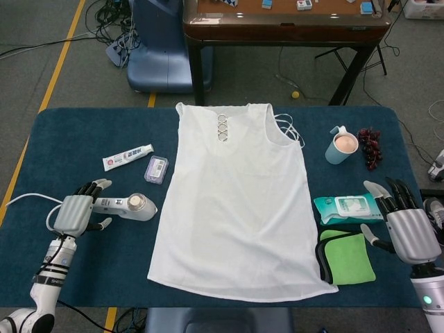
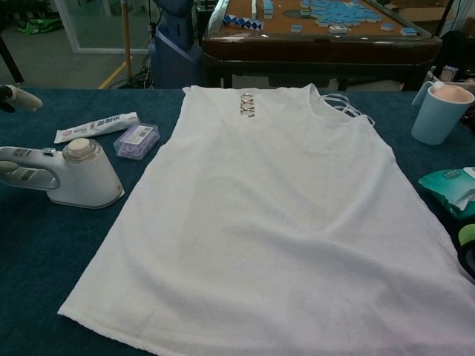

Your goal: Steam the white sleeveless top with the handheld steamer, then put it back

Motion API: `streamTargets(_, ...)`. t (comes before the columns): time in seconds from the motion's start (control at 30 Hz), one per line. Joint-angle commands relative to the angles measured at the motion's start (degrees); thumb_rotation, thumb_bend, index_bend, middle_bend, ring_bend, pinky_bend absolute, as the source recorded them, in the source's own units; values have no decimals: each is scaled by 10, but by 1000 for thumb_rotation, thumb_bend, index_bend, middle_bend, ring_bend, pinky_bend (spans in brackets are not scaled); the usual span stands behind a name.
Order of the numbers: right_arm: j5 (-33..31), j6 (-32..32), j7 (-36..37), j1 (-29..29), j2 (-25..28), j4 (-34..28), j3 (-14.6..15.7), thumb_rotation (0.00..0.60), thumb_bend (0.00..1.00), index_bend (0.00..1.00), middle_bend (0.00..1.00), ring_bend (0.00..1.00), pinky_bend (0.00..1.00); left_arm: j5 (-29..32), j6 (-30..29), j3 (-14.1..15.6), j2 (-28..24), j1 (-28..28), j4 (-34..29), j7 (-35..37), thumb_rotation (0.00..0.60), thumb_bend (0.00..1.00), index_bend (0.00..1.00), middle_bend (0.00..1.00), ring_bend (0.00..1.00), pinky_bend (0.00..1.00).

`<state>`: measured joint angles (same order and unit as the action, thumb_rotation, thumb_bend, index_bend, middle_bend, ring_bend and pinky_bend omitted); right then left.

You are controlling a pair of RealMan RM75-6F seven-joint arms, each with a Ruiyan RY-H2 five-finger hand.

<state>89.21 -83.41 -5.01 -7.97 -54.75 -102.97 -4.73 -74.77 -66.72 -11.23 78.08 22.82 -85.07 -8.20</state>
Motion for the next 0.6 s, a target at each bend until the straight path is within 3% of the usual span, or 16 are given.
streamTargets(0.03,-2,1,1,1,0,1,1,600,328,26,177,0,0,20,22,-8,27,20,37,-2,600,154,183,172,169,239)
streamTargets(0.3,-10,3,4,3,-1,3,3,600,329,26,177,0,0,43,46,-11,68,43,108,8,600,154,219,172,169,240)
streamTargets(0.6,-17,2,7,7,-3,6,5,600,329,26,177,0,0,43,51,-13,113,60,197,42,600,154,350,239,233,240)
